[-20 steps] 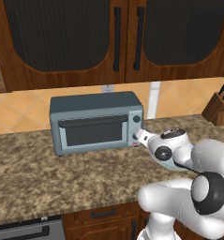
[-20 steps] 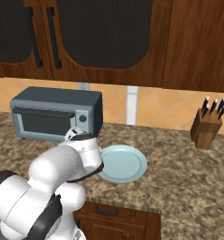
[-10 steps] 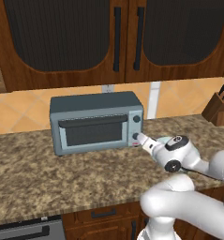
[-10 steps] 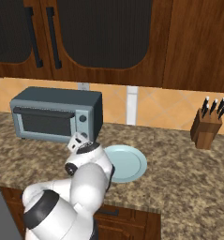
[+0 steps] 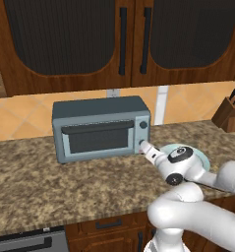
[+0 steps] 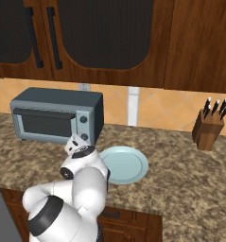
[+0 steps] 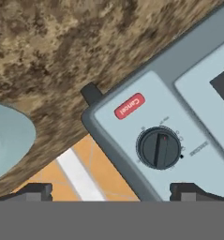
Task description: Pick up the kebab skewer and baguette bread, and place them inside the toaster oven. Close the toaster oven door and start by setting the timer.
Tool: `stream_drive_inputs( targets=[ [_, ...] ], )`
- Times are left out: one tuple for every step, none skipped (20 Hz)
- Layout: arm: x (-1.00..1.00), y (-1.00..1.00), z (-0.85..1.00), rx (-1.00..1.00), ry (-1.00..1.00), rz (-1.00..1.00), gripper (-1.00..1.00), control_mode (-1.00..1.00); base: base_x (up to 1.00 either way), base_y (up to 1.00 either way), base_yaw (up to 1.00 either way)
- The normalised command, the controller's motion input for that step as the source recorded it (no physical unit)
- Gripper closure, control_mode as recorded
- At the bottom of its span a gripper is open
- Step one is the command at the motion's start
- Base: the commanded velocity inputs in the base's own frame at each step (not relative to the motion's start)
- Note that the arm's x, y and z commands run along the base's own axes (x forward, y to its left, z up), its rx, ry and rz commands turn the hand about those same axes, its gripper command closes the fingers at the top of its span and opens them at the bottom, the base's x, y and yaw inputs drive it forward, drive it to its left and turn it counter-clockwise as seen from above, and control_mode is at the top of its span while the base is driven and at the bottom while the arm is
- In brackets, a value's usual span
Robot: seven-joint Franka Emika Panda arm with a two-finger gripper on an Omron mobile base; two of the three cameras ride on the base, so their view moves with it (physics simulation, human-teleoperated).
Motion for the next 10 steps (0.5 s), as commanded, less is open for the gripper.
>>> stream_drive_inputs(
  targets=[
    [0.11, 0.0, -0.41, -0.03, 0.0, 0.0, -1.0, -1.0, 0.0, 0.0, 0.0],
    [0.11, 0.0, -0.43, -0.03, -0.04, 0.0, -1.0, -1.0, 0.0, 0.0, 0.0],
    [0.19, 0.0, -0.51, -0.03, -0.03, 0.0, -1.0, -1.0, 0.0, 0.0, 0.0],
    [0.14, 0.0, -0.49, -0.03, -0.07, 0.0, -1.0, -1.0, 0.0, 0.0, 0.0],
    [0.05, 0.05, -0.41, -0.03, -0.11, 0.0, -1.0, -1.0, 0.0, 0.0, 0.0],
    [0.07, 0.0, -0.36, -0.01, -0.11, 0.0, -1.0, -1.0, 0.0, 0.0, 0.0],
    [0.1, 0.0, -0.21, 0.0, -0.1, 0.0, -1.0, -1.0, 0.0, 0.0, 0.0],
    [0.09, 0.0, -0.16, 0.0, -0.1, 0.0, -1.0, -1.0, 0.0, 0.0, 0.0],
    [0.13, 0.0, -0.04, 0.0, -0.12, 0.0, -1.0, -1.0, 0.0, 0.0, 0.0],
    [0.01, 0.0, 0.0, 0.0, -0.12, 0.0, -1.0, -1.0, 0.0, 0.0, 0.0]
  ],
)
